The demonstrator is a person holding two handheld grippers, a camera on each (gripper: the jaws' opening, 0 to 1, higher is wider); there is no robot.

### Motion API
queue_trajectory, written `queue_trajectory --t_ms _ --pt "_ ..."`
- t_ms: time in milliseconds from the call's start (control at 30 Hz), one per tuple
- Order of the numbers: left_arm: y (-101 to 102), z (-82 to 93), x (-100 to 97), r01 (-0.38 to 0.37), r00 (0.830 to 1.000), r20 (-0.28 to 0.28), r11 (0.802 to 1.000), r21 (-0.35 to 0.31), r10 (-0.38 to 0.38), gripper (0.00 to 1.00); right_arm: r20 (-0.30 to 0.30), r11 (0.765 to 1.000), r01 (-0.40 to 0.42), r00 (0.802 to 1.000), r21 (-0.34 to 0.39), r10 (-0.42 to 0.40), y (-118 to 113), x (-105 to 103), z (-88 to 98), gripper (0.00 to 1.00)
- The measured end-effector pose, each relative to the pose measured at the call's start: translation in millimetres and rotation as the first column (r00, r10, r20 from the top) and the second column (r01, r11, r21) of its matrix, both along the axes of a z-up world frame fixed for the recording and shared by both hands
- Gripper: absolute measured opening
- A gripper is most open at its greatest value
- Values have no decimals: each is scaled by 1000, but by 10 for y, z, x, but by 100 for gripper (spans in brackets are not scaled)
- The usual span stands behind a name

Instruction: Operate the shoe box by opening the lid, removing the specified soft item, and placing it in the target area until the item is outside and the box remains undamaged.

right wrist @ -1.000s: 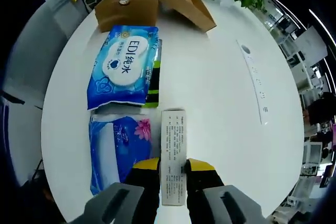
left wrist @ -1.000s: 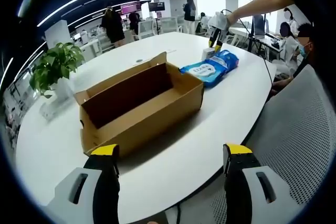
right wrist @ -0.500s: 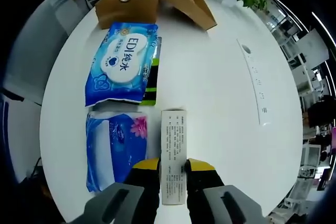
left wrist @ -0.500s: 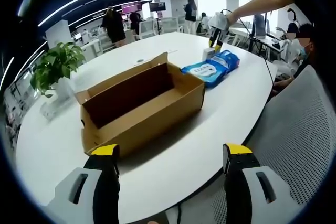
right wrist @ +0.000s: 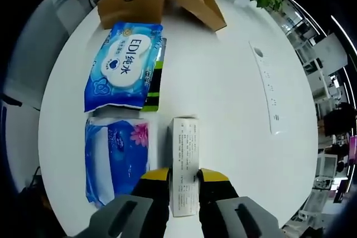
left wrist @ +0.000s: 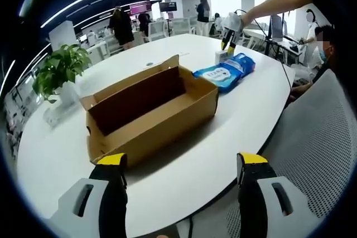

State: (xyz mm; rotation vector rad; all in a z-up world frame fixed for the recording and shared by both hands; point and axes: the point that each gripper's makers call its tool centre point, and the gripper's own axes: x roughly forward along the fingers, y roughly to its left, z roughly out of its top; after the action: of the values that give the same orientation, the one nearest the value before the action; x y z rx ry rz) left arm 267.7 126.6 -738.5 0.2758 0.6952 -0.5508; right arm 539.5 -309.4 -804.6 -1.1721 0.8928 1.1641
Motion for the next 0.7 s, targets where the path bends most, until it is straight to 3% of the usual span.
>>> queue_trajectory --t_ms 700 --pt "17 -8 0 -8 1000 0 1000 4 8 82 27 1000 -29 999 -9 30 60 73 -3 15"
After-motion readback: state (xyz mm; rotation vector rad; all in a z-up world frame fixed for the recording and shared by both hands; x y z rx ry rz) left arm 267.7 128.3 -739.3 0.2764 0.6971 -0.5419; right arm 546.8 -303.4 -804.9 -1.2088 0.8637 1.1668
